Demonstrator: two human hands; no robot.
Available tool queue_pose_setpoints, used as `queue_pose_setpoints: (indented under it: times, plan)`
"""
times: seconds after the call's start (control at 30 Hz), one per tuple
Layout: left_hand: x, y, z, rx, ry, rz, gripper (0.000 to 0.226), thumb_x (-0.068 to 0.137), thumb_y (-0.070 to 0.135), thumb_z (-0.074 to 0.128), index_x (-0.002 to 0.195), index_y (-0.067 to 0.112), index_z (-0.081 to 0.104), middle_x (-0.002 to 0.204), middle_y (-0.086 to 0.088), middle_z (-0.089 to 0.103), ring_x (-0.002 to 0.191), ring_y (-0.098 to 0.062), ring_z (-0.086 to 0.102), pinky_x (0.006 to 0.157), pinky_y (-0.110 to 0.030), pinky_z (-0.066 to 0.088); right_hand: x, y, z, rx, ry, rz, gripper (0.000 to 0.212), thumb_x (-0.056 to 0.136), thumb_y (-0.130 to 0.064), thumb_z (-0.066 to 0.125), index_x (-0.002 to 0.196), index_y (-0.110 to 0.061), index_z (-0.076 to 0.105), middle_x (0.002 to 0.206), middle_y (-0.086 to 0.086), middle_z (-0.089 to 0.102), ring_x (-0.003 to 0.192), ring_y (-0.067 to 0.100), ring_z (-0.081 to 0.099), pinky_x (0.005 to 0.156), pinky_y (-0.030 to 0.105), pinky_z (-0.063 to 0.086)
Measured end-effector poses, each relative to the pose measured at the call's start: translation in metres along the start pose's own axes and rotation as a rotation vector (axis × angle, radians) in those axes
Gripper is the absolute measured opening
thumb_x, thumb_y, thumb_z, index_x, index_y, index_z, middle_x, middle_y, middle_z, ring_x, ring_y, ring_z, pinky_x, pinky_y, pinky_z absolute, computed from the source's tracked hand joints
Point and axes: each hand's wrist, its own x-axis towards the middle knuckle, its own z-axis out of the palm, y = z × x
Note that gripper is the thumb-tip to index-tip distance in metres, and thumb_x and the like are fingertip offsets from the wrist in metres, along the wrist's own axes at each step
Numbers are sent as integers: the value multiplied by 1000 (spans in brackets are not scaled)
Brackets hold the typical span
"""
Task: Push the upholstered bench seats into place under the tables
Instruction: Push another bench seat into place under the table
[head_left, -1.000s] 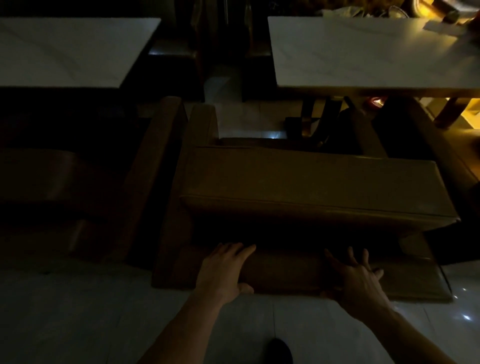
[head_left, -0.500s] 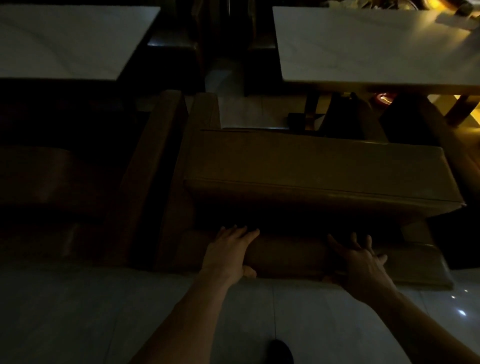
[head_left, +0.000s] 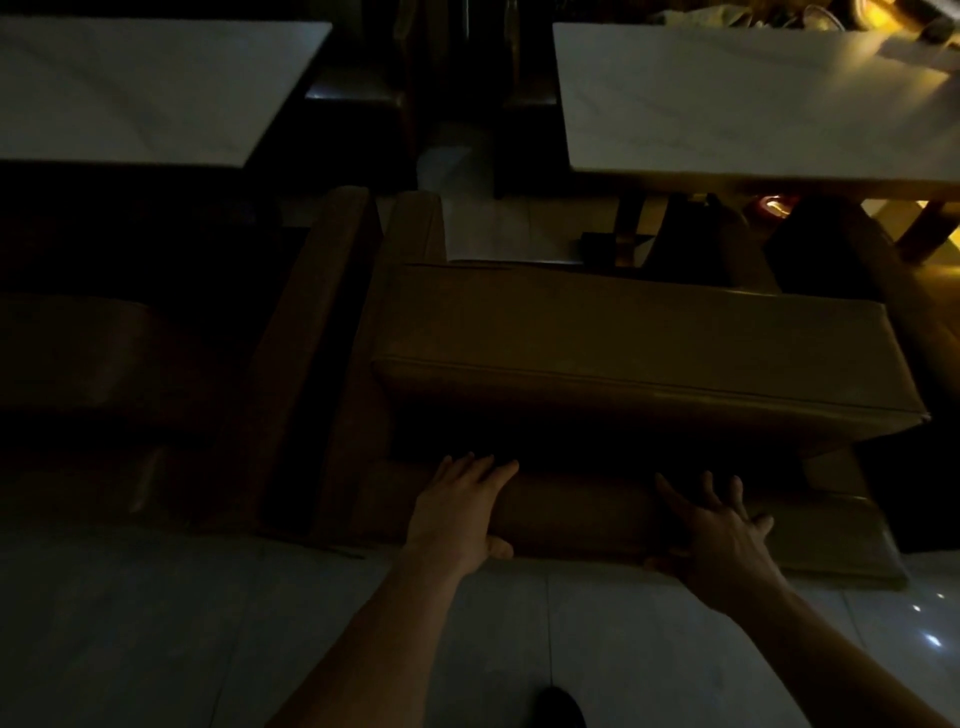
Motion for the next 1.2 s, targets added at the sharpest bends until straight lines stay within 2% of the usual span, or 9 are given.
queue_pose_setpoints:
  times: [0.3, 0.4, 0.53, 0.67, 0.77, 0.97, 1.2]
  plan:
    - [-7, 6, -9, 39, -67, -30, 108, 75, 57, 74, 154, 37, 5, 164, 0, 9, 150, -24, 3, 120, -43, 5, -13, -5, -8, -2, -46, -4, 108, 81, -68, 61, 152, -41, -16, 163, 13, -18, 146, 44, -19, 115, 71, 8]
    - [-21, 14, -20, 24, -74, -60, 106, 75, 62, 71, 154, 37, 7, 163, 0, 12, 149, -25, 7, 119, -43, 11, -28, -12, -20, 23, -44, -20, 103, 83, -64, 62, 154, -38, -8, 165, 12, -8, 149, 38, -11, 118, 65, 11]
    - [-46, 22, -44, 41, -40, -40, 106, 73, 70, 67, 154, 37, 7, 163, 0, 14, 148, -24, 11, 121, -43, 11, -62, -26, -42, 49, 23, -85, 97, 81, -63, 66, 155, -38, 7, 165, 3, 6, 151, 32, 3, 119, 60, 17]
    - [-76, 42, -75, 24, 0, -1, 104, 74, 71, 65, 154, 38, 8, 163, 2, 14, 148, -23, 13, 119, -43, 16, -105, -34, -60, 78, 65, -39, 98, 79, -66, 66, 155, -35, 13, 165, 4, 13, 151, 29, 11, 119, 52, 21]
    - [-98, 63, -93, 20, 0, 42, 103, 75, 71, 65, 154, 38, 8, 163, 3, 15, 146, -22, 18, 117, -43, 20, -144, -28, -70, 83, 96, 15, 94, 81, -60, 68, 154, -34, 16, 164, 7, 18, 150, 29, 18, 118, 48, 26]
    - [-128, 128, -116, 18, -25, 95, 104, 74, 72, 64, 154, 39, 7, 162, 5, 15, 145, -19, 21, 118, -43, 23, -218, 17, -94, 110, 169, 90, 96, 81, -55, 72, 155, -35, 15, 164, 10, 17, 150, 30, 16, 119, 48, 23]
    - [-130, 257, -106, 41, -31, 153, 102, 75, 72, 63, 154, 40, 7, 162, 6, 15, 145, -19, 21, 117, -43, 25, -269, 130, -108, 128, 256, 140, 90, 81, -53, 70, 153, -35, 19, 154, 9, 32, 139, 31, 35, 110, 47, 38]
